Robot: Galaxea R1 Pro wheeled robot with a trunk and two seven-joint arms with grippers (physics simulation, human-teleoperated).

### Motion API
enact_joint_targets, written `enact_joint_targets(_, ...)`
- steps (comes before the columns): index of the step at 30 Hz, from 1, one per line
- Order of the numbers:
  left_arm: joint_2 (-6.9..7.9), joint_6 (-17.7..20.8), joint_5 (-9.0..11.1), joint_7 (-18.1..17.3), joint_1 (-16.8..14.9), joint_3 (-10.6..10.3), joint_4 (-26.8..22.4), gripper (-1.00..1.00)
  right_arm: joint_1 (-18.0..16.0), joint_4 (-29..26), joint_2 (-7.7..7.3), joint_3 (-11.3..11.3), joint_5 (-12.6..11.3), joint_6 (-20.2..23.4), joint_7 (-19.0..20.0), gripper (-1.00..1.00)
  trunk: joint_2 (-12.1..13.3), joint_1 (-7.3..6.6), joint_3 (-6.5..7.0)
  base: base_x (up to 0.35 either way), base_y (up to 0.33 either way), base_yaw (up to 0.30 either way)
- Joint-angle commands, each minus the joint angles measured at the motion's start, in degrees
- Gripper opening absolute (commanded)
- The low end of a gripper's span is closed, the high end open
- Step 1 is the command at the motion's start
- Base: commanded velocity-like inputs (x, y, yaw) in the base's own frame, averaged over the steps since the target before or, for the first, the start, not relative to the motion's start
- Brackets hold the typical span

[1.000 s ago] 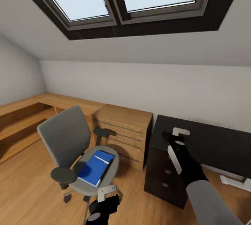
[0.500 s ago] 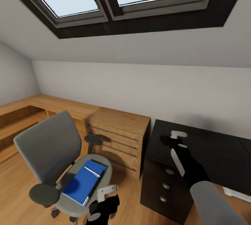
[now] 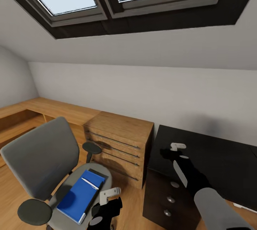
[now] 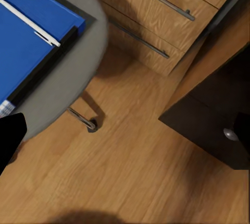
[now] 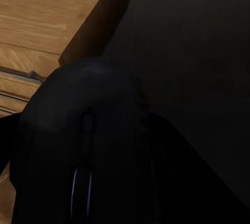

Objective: In the bedroom, organize the workspace by keeping the computer under the desk, ensuring the monitor is on the desk, placing the keyboard on the desk next to the monitor, placing the mouse on the desk next to the keyboard, moving the folder from the swivel chair onto the desk next to the mouse, stacking the notebook on top of the folder with the pen on top of the notebook, and positioning the swivel chair next to the desk.

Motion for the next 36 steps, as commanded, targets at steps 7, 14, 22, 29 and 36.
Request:
enact_joint_targets(7,0.09,0.2,0.4,0.2,-0.1,0.0,-1.7,1.00,-0.2,2.7,0.10,0.6,-0.6,0.0,-0.8,-1.00,0.0,0.03,-0.08,0.159,0.000,0.000)
enact_joint_targets(14,0.19,0.2,0.4,0.2,-0.1,0.1,-2.0,1.00,-0.3,4.9,0.18,0.6,-0.5,0.0,-0.8,-1.00,0.0,0.03,-0.08,0.196,0.000,0.000)
enact_joint_targets(22,0.19,0.2,0.4,0.5,-0.1,1.2,-6.4,1.00,-0.5,8.8,0.73,0.6,-0.5,0.1,-1.0,-1.00,0.0,0.03,-0.08,0.010,0.000,0.000)
enact_joint_targets(29,0.17,0.2,0.5,0.5,-0.1,2.3,-7.3,1.00,-0.5,9.3,0.73,0.6,-0.5,0.1,-1.0,-1.00,-2.1,1.13,-0.97,0.000,0.000,0.000)
enact_joint_targets(36,0.11,0.2,0.6,0.5,-0.1,2.1,-7.3,1.00,-0.5,9.4,0.73,0.6,-0.5,0.0,-1.1,-1.00,-4.9,2.67,-2.23,0.000,0.000,0.000)
